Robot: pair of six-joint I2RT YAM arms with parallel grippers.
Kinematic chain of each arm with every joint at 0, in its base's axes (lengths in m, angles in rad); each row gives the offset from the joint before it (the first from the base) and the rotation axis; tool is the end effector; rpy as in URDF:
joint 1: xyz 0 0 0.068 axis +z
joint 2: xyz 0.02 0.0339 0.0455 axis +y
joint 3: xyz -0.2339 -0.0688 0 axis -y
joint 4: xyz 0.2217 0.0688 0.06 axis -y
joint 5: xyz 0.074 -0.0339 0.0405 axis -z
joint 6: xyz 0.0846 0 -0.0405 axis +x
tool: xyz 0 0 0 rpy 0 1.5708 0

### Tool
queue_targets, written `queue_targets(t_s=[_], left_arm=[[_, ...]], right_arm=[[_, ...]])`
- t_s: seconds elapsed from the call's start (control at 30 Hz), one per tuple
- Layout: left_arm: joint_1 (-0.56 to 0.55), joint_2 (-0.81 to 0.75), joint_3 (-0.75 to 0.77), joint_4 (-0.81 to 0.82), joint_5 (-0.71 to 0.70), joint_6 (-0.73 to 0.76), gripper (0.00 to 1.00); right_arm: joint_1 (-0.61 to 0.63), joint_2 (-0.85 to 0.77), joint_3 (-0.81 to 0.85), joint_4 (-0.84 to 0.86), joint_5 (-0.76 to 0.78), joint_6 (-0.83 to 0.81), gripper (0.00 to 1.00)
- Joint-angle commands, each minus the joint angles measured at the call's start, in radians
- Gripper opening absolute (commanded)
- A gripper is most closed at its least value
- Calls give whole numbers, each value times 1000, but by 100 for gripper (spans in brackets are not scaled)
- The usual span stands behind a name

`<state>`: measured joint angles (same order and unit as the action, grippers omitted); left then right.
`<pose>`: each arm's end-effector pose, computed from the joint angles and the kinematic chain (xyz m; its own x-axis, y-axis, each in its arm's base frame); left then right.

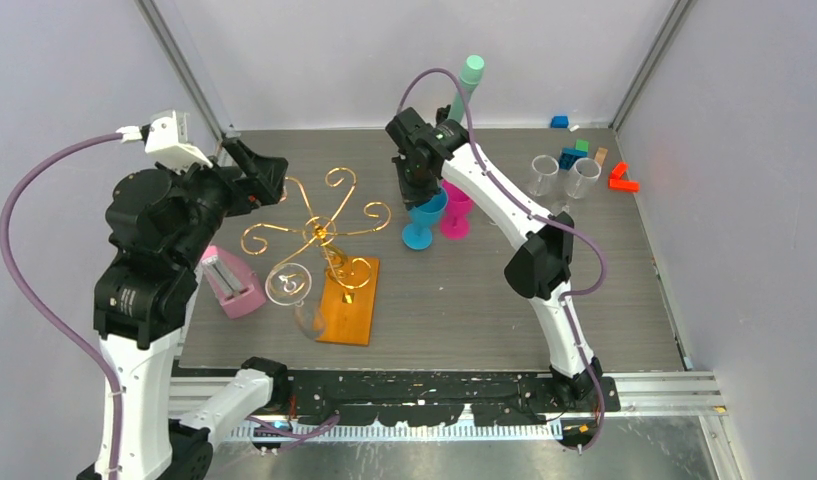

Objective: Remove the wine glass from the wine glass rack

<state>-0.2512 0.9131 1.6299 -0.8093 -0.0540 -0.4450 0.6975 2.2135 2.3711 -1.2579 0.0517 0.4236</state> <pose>0.1586 -0.0360 0.4749 -0.1652 -0.4014 -0.9009 0.1385 0.8949 -0.4241 0.3413 0.2803 0.2535 -0.8791 -0.2011 -0.4322 -0.2876 0.9468 0.1443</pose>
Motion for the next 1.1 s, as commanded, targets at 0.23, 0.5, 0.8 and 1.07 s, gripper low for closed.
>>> queue_targets(t_s=[0.23,0.5,0.8,1.07], left_arm=[[0,-28,42,-20,-48,35,90],[0,-36,43,-37,-55,40,91],[0,-49,50,-54,-57,46,91],[0,-64,54,-73,-58,41,92]], right_arm=[[8,31,64,49,47,5,14],[10,41,78,110,28,10,21],[11,16,86,156,37,20,24],[13,-81,63,171,57,38,37]])
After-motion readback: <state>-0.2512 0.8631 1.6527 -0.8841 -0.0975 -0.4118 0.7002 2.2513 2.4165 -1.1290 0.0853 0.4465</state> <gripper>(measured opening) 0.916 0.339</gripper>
